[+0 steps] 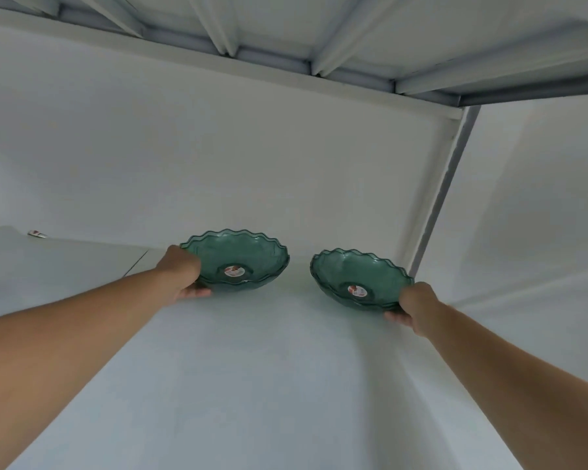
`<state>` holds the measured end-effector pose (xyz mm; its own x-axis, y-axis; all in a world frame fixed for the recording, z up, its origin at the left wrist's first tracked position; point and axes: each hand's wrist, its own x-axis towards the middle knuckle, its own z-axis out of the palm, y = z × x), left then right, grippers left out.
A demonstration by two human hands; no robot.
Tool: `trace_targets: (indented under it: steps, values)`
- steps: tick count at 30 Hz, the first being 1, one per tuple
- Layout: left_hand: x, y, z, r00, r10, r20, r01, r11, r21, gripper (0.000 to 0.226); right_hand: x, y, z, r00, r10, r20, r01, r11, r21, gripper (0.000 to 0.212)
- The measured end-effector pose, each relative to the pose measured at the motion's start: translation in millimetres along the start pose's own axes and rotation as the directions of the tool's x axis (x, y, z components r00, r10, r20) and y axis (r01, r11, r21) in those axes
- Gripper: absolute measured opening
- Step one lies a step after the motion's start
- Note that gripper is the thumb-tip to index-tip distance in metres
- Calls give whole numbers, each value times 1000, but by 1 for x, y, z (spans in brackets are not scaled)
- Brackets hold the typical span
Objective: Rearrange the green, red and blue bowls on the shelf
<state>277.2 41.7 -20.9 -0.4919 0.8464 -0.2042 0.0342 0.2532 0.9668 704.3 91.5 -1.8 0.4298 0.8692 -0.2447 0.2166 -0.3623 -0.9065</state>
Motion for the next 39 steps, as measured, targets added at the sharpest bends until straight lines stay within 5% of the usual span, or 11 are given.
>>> trace_targets:
  steps: [8, 11, 14, 17, 21, 25, 39]
  values:
    - [1, 0, 22, 999, -14, -39, 16, 998, 58, 33, 21, 13, -1, 1000, 8, 29, -9, 999, 37, 36]
    - [-3, 7, 11, 998, 4, -68, 16, 959, 284, 65, 16, 2, -1, 995, -86, -44, 76, 978, -195, 55]
    - [-7, 24, -14, 948, 303, -93, -168, 727, 665, 92, -4, -20, -7, 899, -434, -54, 334, 761, -556, 69]
    - [-21, 55, -39, 859, 513, -14, -340, 590, 733, 84, -26, -52, -6, 748, -643, 166, 596, 539, -596, 70]
    - [-43, 66, -65, 843, 531, 82, -367, 457, 810, 77, -51, -68, 19, 643, -653, 401, 733, 372, -569, 70]
    - [-63, 38, -77, 880, 462, 111, -323, 411, 852, 77, -64, -46, 54, 627, -598, 500, 767, 359, -532, 69]
    - [-102, 15, -130, 882, 459, 102, -316, 417, 852, 77, -148, -38, 119, 548, -618, 563, 821, 271, -502, 67]
